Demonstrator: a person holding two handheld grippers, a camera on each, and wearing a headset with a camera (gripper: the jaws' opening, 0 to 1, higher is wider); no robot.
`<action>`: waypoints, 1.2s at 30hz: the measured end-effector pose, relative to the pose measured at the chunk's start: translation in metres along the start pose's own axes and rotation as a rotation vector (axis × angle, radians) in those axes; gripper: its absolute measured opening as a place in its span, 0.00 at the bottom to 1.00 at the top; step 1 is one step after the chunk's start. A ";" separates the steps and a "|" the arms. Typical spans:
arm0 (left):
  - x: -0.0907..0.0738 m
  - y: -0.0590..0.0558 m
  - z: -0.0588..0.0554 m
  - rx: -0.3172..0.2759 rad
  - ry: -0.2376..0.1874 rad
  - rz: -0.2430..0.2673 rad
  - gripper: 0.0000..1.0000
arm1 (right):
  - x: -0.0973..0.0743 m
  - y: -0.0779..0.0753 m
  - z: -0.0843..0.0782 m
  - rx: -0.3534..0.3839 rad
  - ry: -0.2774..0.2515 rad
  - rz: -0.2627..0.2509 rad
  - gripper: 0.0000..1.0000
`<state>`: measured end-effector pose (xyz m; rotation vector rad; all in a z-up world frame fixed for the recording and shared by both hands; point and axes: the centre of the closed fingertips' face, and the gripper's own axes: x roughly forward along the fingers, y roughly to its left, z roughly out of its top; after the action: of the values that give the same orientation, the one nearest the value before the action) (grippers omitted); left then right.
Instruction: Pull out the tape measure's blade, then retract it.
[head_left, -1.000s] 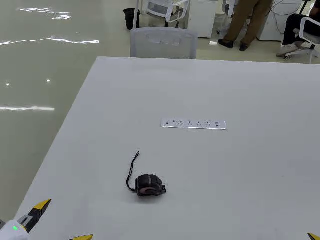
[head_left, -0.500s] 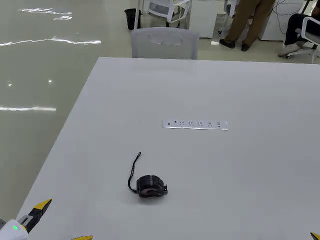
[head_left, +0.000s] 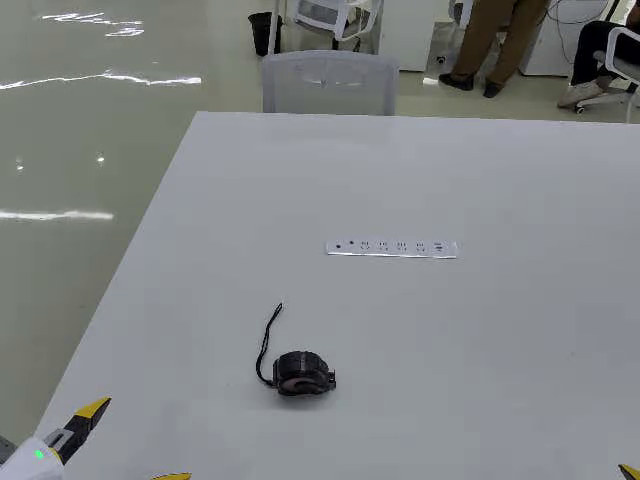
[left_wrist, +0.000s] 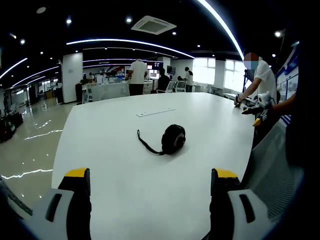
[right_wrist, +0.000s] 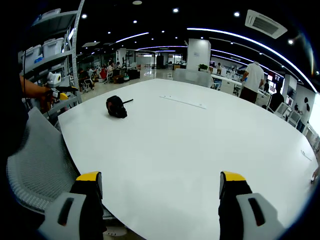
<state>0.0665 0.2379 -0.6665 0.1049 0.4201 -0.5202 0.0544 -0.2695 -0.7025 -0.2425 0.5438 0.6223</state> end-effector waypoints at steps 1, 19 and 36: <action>0.002 -0.002 0.002 0.011 0.005 -0.006 0.99 | 0.000 -0.001 0.000 -0.001 -0.001 0.002 1.00; 0.024 0.005 0.000 0.012 0.017 -0.033 0.98 | 0.016 0.000 0.010 -0.009 -0.003 0.031 0.99; 0.042 0.017 0.013 0.017 0.022 -0.054 0.96 | 0.039 0.006 0.029 -0.040 -0.028 0.072 0.99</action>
<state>0.1132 0.2304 -0.6721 0.1158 0.4415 -0.5759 0.0891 -0.2350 -0.6997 -0.2528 0.5152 0.7056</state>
